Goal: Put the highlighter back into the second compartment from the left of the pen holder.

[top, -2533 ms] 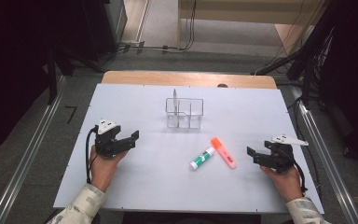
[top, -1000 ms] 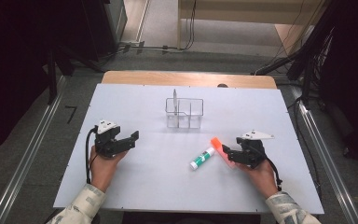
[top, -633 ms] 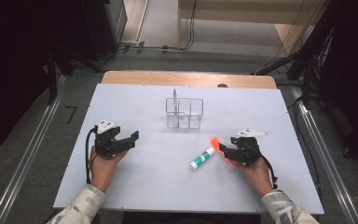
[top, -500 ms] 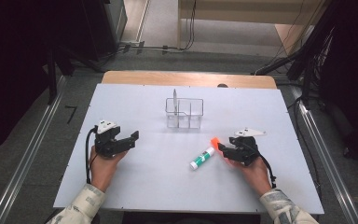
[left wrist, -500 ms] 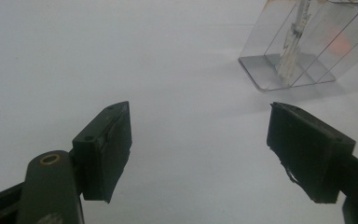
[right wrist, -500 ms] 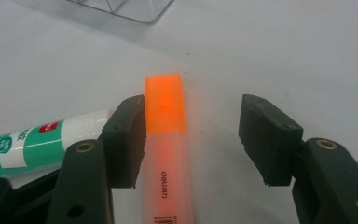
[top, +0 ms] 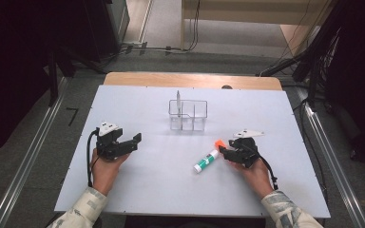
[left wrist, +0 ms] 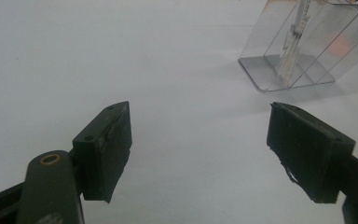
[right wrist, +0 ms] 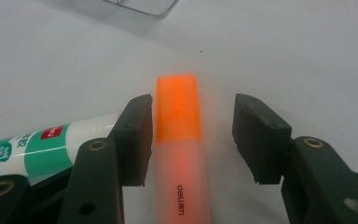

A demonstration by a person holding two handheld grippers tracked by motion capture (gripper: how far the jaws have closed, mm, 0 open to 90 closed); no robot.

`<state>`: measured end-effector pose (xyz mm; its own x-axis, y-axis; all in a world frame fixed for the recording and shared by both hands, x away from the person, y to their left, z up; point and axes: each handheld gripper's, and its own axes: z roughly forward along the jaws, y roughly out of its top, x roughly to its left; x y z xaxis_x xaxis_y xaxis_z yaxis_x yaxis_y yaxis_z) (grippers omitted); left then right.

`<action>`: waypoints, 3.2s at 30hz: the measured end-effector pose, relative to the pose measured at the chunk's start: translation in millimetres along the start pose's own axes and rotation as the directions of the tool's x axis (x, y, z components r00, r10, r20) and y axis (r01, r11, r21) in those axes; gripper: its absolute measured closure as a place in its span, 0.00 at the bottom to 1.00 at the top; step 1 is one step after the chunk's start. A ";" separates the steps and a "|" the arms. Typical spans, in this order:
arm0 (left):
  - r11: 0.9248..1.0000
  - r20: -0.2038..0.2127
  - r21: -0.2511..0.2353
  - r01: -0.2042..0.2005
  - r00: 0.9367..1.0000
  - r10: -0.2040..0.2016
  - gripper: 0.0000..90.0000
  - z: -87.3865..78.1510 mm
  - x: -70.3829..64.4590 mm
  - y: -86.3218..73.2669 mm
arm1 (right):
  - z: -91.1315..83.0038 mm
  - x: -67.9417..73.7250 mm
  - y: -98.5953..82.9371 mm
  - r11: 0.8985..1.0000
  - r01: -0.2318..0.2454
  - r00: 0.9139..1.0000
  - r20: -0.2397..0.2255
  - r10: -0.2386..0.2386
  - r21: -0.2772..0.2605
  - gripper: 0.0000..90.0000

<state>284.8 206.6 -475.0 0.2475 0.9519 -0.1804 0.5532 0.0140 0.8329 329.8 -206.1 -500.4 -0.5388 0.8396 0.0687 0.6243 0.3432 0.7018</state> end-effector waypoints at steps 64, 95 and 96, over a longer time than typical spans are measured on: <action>1.000 -0.006 -0.010 0.008 1.000 -0.008 0.26 -0.5 1.0 0.5 | -21.5 6.4 26.0 0.992 0.015 1.000 -0.003 -0.016 -0.125 0.72; 1.000 -0.005 -0.011 -0.021 1.000 0.021 0.23 -0.6 -1.6 0.8 | 1.1 43.1 111.6 0.974 0.040 0.998 -0.033 -0.049 -0.222 0.72; 1.000 -0.005 -0.011 -0.021 1.000 0.021 0.23 -0.6 -1.6 0.8 | 2.9 44.7 114.4 0.973 0.047 0.998 -0.032 -0.055 -0.224 0.72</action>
<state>284.4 205.2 -473.7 0.2552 0.9535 -0.1604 0.5394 -0.0027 0.8421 378.7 -128.1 -419.2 -0.5902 0.8056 0.0521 0.4556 0.2791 0.8453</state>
